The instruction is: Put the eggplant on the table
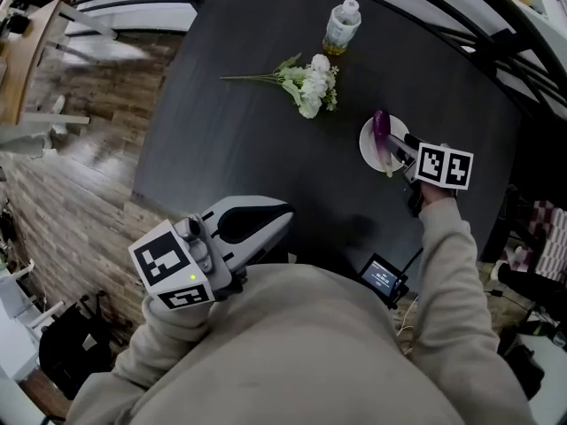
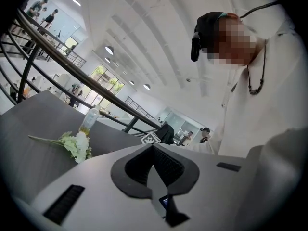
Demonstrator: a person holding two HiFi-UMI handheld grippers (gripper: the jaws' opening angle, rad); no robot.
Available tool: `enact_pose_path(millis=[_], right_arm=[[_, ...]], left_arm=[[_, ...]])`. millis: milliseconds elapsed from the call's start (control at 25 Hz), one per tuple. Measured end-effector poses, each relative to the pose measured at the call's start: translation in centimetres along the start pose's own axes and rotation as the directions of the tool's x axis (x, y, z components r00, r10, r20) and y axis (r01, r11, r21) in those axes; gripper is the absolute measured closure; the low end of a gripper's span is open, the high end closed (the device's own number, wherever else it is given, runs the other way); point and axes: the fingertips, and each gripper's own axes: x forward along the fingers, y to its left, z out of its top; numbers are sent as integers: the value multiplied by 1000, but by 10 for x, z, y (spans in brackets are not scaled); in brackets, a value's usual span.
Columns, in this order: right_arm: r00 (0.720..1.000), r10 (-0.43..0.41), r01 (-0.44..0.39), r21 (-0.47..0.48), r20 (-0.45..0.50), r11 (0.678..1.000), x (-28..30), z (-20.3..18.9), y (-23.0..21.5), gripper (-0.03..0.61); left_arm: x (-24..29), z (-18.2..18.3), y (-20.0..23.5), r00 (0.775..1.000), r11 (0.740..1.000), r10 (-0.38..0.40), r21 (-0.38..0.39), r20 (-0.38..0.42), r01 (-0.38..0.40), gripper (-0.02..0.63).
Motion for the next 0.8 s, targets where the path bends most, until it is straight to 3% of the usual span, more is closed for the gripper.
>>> enact_pose_path(millis=[200,360,400,480,600,800], right_arm=[[987,59,-61,11,147,998,-63,27,21,334],[947,145,-150,-3,286,989,-122,46,45,338],[935,161,-163,-22,317,986,-138,50,51,352],[906,183,-174,-58,381,983,-169,56,61,453],[857,215,-192,-99,468,976,-212,62,75,540],[758,326,-219,-250,564,943,-284,65,124,563]], left_arm=[[21,19,-15,997,995,-75,62,-33,76,609],[36,31,-30,989,984,-132,113,-60,138,609],[40,34,-33,987,981,-145,124,-66,152,609],[47,40,-40,982,972,-173,148,-76,182,609],[57,49,-50,972,956,-215,183,-95,229,609],[73,64,-61,953,925,-275,235,-125,298,609]])
